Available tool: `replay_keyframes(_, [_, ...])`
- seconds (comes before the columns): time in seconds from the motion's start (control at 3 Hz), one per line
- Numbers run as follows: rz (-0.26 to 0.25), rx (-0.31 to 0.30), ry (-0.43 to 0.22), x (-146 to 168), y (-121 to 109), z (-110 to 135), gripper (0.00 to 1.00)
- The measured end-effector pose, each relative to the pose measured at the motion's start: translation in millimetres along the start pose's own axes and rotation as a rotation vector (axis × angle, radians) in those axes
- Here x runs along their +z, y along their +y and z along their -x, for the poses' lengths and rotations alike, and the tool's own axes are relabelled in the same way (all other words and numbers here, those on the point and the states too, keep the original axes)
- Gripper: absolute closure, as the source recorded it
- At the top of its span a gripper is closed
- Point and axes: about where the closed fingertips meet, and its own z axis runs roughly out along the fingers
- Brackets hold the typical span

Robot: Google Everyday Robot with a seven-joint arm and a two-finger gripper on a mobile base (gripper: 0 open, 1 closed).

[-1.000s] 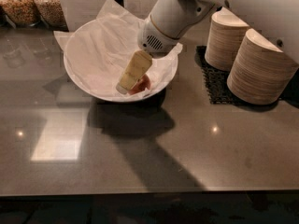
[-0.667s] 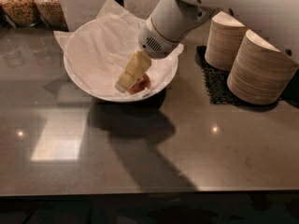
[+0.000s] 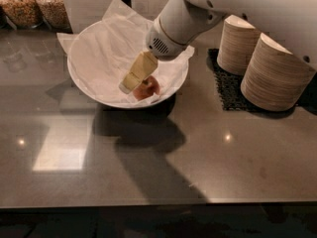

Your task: Pick apple from white bowl

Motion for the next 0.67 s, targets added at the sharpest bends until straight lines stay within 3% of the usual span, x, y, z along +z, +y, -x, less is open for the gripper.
replay_keyframes(0.33, [-0.035,0.005,-0.015,3.7,-9.3,0.7,0.0])
replay_keyframes(0.67, [-0.154,0.005,-0.041,11.2,-33.9,4.7,0.0])
